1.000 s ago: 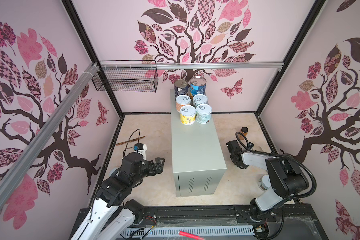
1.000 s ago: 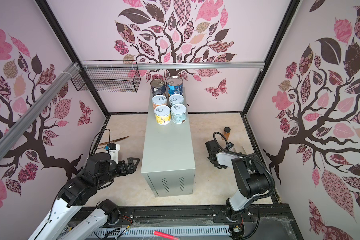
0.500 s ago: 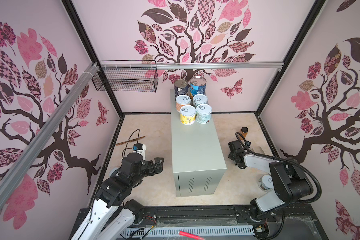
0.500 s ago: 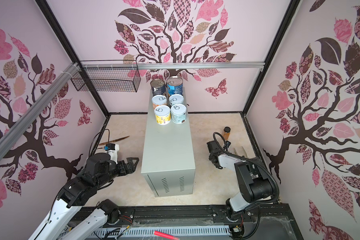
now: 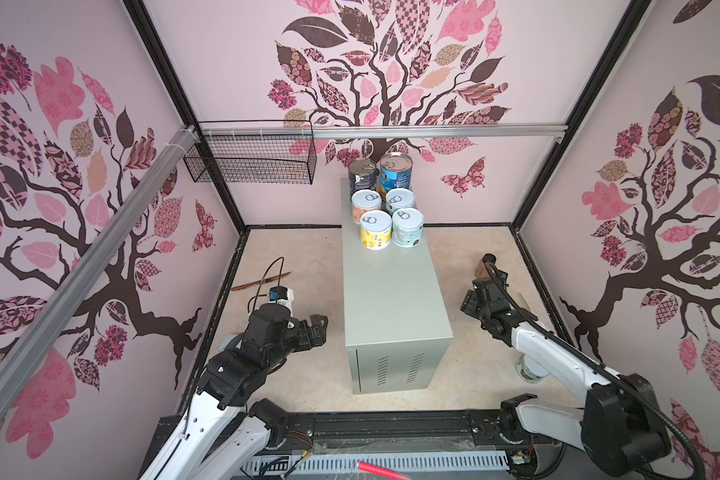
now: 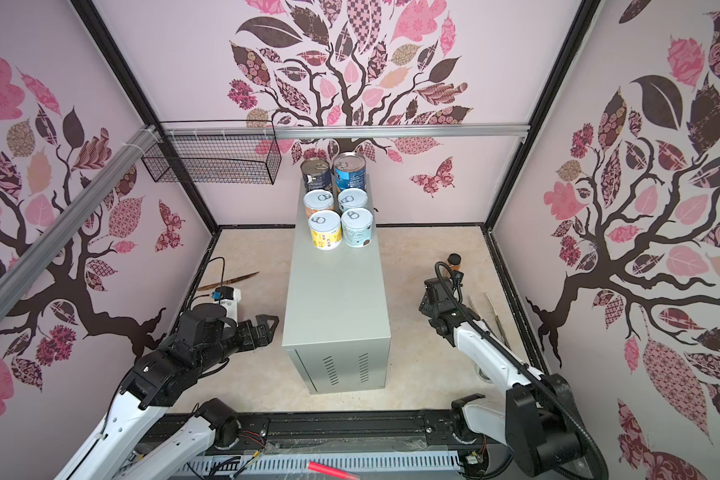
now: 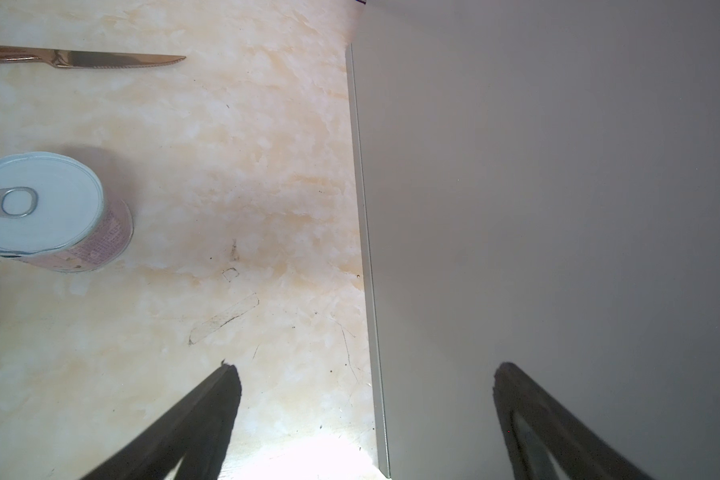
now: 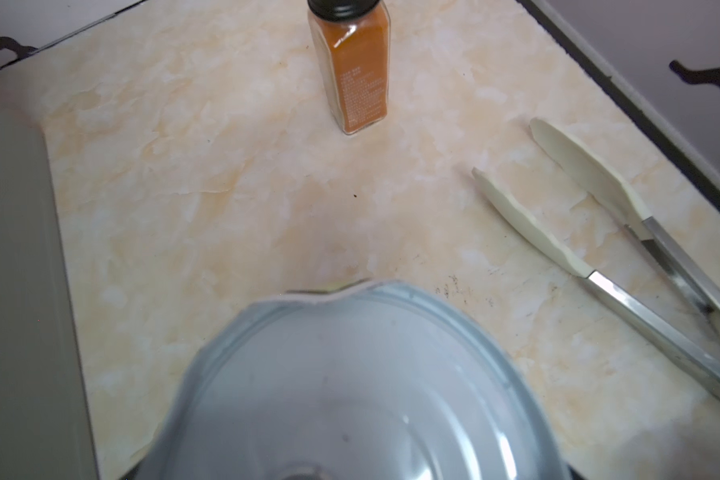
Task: Place and organize the canned foods onto the counter
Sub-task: 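Close the right gripper on the silver-lidded can and lift it, then carry the silver-lidded can with the right gripper over the cabinet top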
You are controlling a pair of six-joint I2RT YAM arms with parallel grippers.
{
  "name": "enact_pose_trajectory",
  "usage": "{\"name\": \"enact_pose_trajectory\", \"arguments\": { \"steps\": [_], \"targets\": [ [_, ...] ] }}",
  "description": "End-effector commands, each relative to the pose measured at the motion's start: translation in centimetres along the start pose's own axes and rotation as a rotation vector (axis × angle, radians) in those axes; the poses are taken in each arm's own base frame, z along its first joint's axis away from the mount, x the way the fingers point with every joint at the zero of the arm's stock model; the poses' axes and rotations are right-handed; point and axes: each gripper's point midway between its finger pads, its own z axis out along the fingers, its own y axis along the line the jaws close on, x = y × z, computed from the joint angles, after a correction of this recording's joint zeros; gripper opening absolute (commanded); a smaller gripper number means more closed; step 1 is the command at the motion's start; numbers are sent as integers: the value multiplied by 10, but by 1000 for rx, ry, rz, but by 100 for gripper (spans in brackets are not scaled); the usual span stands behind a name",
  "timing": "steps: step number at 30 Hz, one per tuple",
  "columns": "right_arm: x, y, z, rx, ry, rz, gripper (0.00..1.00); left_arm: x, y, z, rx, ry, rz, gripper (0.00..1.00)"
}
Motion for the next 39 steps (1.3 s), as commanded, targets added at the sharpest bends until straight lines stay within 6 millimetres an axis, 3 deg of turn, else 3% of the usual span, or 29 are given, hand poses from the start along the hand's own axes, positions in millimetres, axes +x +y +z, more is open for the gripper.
{"name": "enact_pose_trajectory", "arguments": {
  "steps": [1, 11, 19, 24, 33, 39],
  "targets": [
    [-35, 17, -35, -99, -66, -36, 60, -1, 0, -2, 10, -13, 17, 98],
    [-56, 39, -104, -330, -79, -42, 57, -14, -14, -21, 53, -11, 39, 98],
    [-78, 54, -170, -496, -105, -72, 63, -29, -23, -36, 61, -21, 73, 98],
    [-85, 63, -201, -579, -96, -139, 61, -38, -20, -39, 21, -40, 109, 98],
    [-107, 70, -241, -624, -119, -248, 58, -38, -17, -34, -2, -35, 128, 98],
    [-108, 90, -250, -632, -82, -341, 57, -39, -14, -28, -24, -32, 147, 98]
  ]
}}
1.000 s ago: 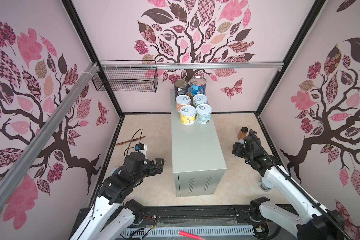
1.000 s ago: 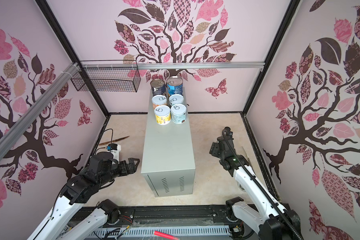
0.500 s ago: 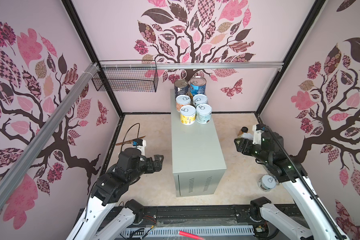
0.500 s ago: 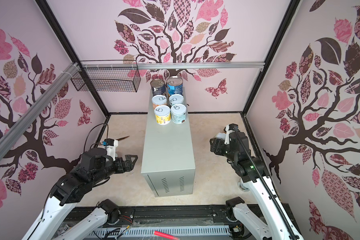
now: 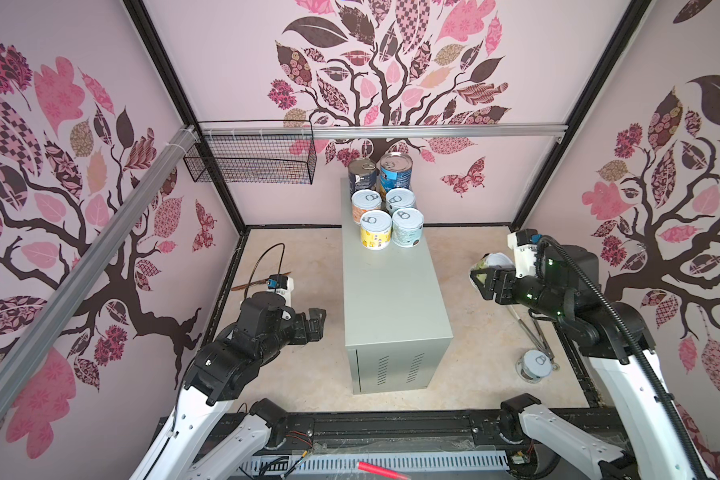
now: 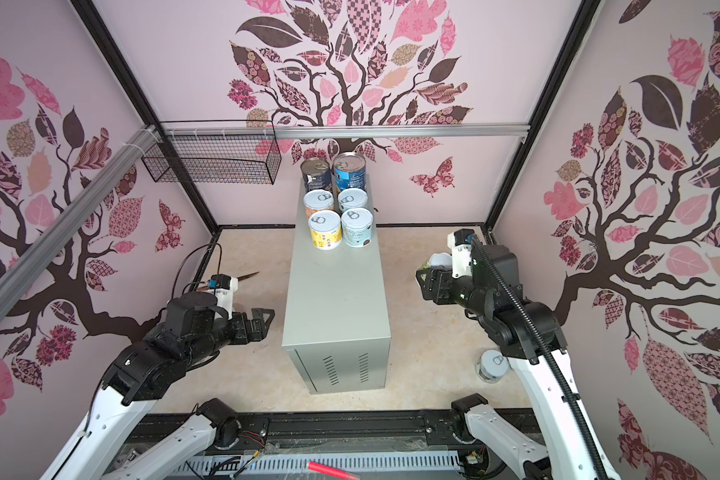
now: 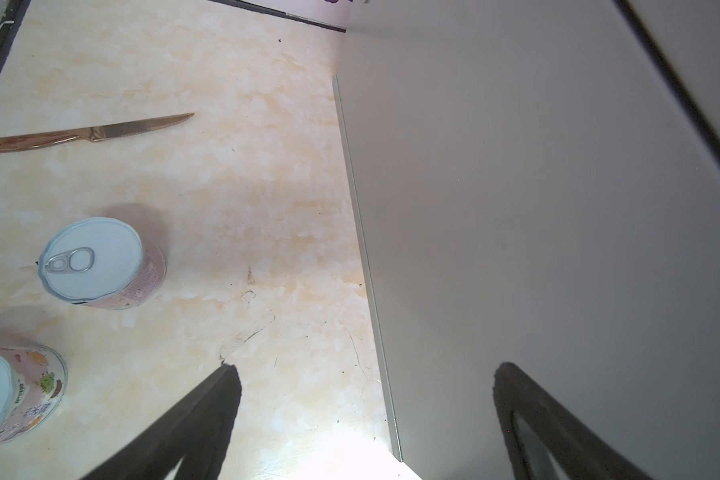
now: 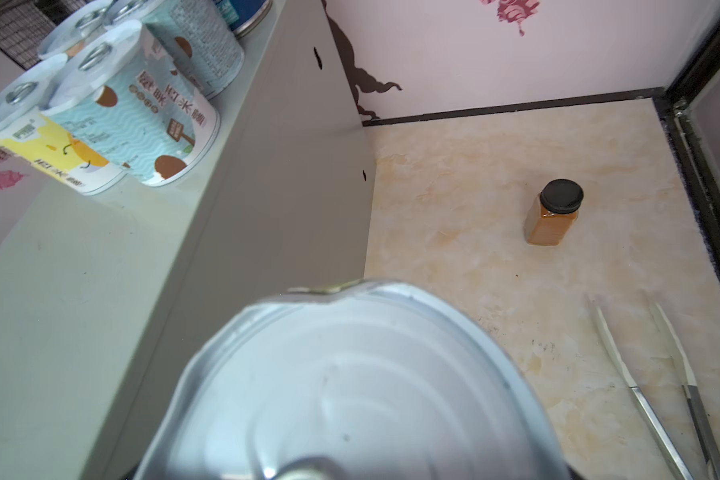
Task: Place and organize the canned foods onto the counter
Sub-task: 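Carry the silver-lidded can with the right gripper over the cabinet top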
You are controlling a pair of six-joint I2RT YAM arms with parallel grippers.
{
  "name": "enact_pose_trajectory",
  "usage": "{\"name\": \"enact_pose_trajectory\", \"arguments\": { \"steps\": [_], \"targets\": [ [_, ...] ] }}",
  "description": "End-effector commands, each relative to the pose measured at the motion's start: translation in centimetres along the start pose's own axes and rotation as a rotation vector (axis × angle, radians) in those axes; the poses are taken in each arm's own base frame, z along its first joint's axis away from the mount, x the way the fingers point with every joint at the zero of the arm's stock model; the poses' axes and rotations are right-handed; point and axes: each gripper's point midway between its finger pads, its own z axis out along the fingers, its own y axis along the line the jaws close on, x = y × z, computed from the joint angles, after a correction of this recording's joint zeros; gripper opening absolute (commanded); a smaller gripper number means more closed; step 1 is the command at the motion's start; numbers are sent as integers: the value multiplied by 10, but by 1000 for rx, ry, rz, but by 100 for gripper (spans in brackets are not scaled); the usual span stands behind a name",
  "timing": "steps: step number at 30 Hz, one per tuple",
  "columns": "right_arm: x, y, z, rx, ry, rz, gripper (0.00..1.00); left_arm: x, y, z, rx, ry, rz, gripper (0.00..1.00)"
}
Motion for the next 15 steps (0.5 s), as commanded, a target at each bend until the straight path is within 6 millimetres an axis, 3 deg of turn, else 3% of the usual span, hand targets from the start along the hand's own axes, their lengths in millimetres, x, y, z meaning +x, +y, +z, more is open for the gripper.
{"name": "enact_pose_trajectory", "arguments": {
  "steps": [1, 15],
  "targets": [
    [-14, 18, -7, -25, -16, -82, 57, -9, 2, -2, -16, -29, 20, 98],
    [-37, 74, 1, -107, 58, -211, 55, 8, 8, 26, -40, 1, 24, 98]
  ]
}}
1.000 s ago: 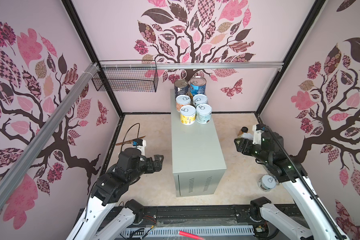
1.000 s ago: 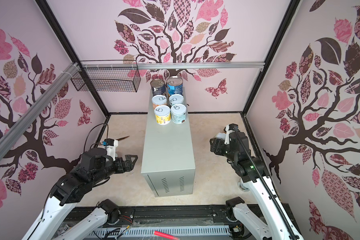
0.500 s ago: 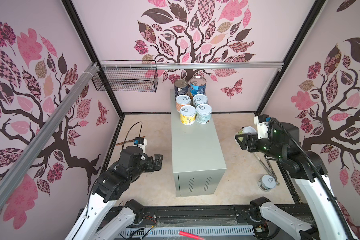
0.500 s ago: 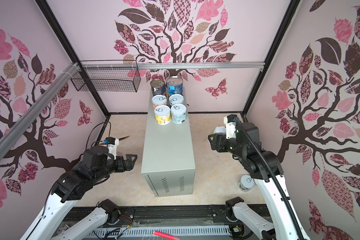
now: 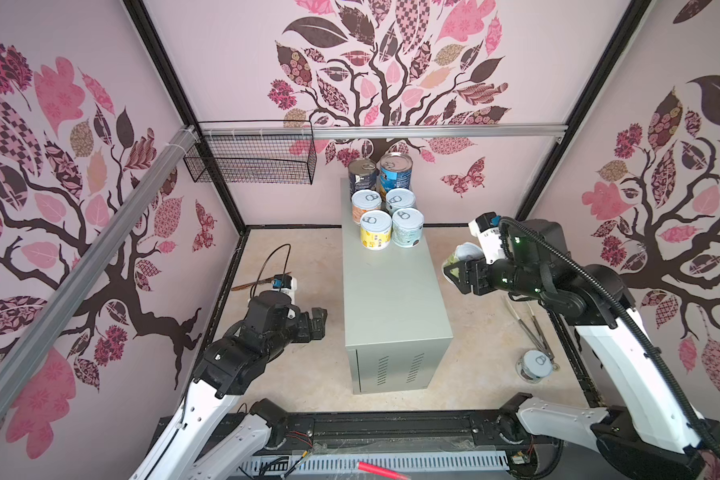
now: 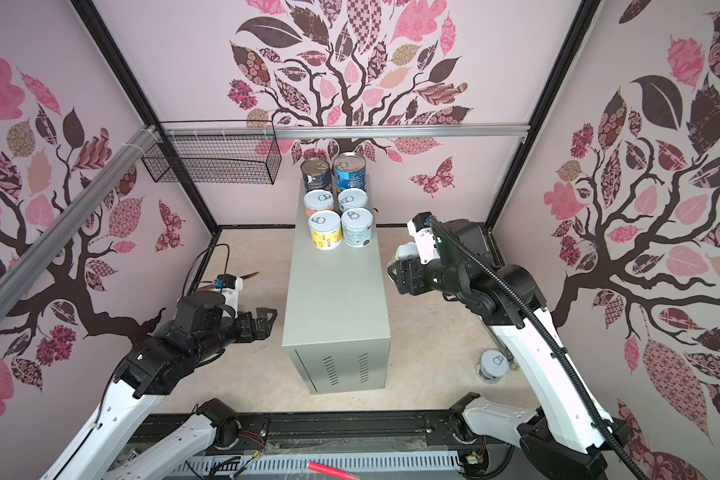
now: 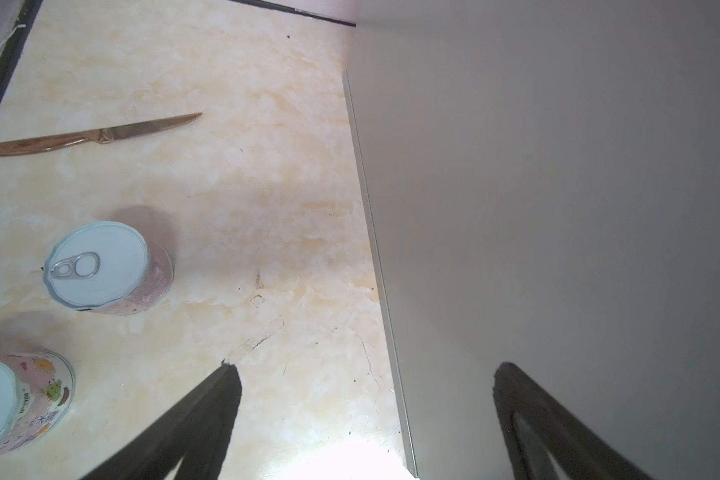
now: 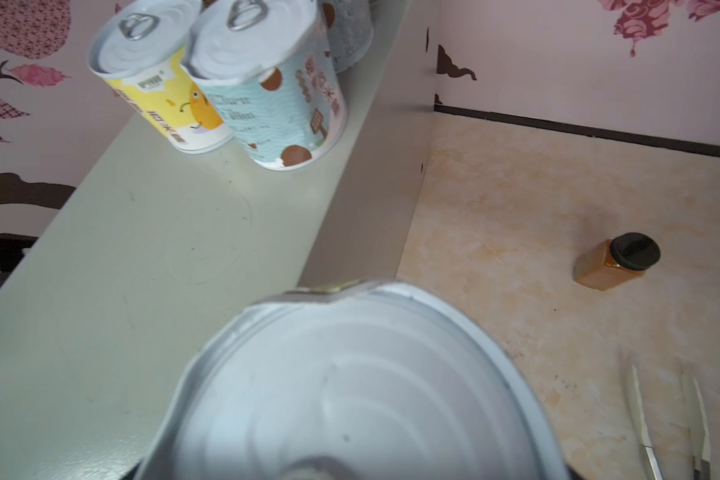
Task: Place and organize the canned foods onto the counter
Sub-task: 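Carry the silver-lidded can with the right gripper over the cabinet top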
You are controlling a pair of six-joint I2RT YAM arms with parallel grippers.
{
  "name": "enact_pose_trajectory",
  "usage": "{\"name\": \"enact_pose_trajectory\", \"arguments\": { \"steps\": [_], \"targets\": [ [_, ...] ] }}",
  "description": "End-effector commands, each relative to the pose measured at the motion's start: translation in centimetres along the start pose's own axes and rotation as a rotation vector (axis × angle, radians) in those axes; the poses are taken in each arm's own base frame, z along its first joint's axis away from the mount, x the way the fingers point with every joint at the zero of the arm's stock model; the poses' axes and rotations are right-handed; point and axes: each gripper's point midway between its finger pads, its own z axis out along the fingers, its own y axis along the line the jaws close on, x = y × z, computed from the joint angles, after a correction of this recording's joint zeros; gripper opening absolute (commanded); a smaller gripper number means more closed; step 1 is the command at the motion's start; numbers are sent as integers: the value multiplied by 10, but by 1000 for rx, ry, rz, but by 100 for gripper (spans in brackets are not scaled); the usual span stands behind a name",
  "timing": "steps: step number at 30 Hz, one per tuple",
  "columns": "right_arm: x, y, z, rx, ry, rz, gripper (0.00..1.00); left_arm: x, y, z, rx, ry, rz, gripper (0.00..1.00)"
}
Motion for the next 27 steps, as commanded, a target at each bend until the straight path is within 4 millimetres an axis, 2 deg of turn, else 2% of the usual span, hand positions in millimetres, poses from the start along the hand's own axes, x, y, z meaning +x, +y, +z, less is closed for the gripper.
{"name": "enact_pose_trajectory", "arguments": {
  "steps": [1, 7, 14, 20, 27],
  "targets": [
    [-20, 9, -12, 0, -47, -40, 55, 2, 2, 10, -11, -9, 11, 98],
    [-27, 35, -7, -6, -24, -109, 55, 7, 5, 22, -28, 3, 18, 98],
    [-32, 53, 11, -24, 14, -145, 55, 11, 6, 28, -31, 10, 17, 98],
    [-29, 63, 36, -12, 65, -173, 55, 12, 5, 28, -19, 9, 19, 98],
    [-33, 65, 52, 11, 76, -180, 55, 12, 1, 27, 4, 5, 21, 98]
  ]
}}
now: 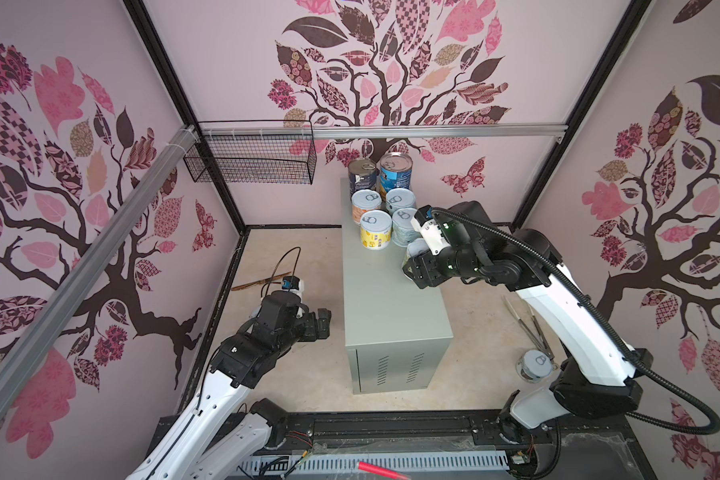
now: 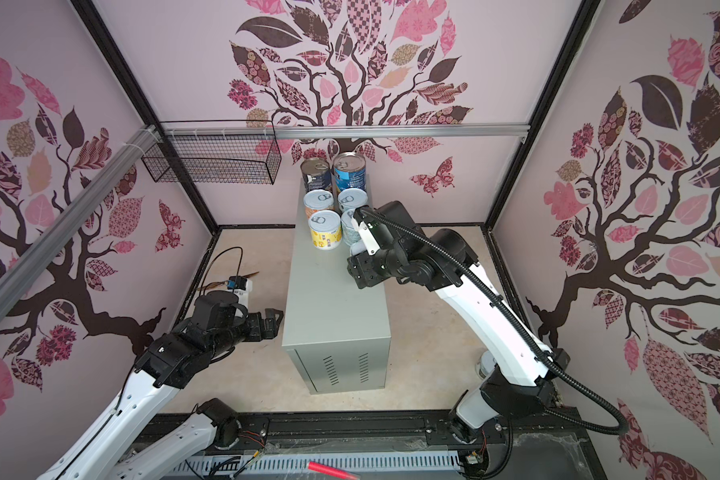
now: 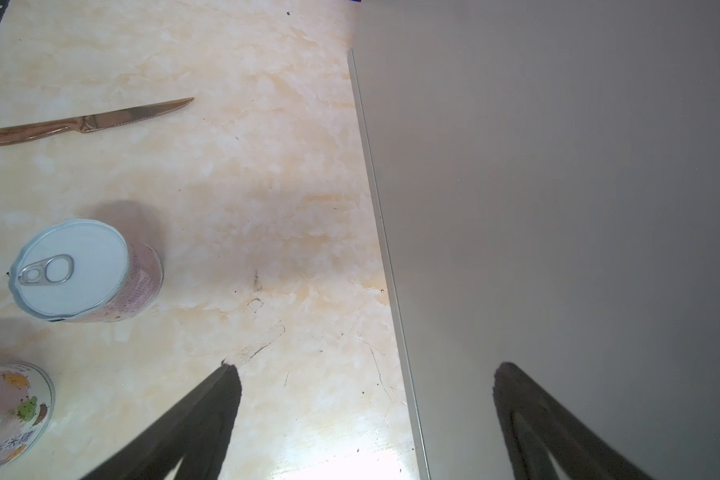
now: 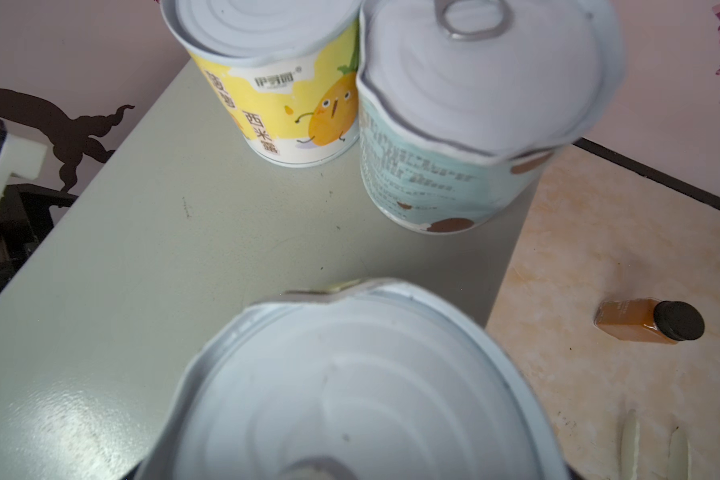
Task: Place and organize the canned foods onto the counter
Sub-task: 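Carry the silver-lidded can with the right gripper over the cabinet top, then lower the can in front of the other cans and open the right gripper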
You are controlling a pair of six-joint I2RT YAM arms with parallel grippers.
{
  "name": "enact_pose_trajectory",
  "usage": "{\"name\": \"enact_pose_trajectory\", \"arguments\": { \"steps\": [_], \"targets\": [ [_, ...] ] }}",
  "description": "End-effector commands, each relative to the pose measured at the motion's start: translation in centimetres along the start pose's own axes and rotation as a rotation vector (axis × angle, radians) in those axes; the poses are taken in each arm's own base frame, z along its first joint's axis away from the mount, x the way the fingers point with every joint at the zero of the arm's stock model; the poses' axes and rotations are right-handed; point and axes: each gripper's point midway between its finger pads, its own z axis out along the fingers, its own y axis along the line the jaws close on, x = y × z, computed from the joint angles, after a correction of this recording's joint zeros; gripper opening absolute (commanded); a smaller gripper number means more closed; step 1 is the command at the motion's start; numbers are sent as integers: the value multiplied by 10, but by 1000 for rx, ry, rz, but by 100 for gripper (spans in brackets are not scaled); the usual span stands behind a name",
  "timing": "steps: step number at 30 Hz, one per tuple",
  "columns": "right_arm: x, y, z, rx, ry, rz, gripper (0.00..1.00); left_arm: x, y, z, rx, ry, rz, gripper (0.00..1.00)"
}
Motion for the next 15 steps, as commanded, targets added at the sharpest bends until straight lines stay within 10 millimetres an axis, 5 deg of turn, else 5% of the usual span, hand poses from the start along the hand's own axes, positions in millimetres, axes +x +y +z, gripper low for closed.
{"name": "enact_pose_trajectory", "arguments": {
  "steps": [1, 15],
  "targets": [
    [-21, 0, -10, 15, -74, -5, 55, 3, 0, 3, 13, -5, 6, 98],
    [-23, -2, 17, 55, -34, -12, 59, 2, -2, 1, 24, -12, 12, 98]
  ]
}}
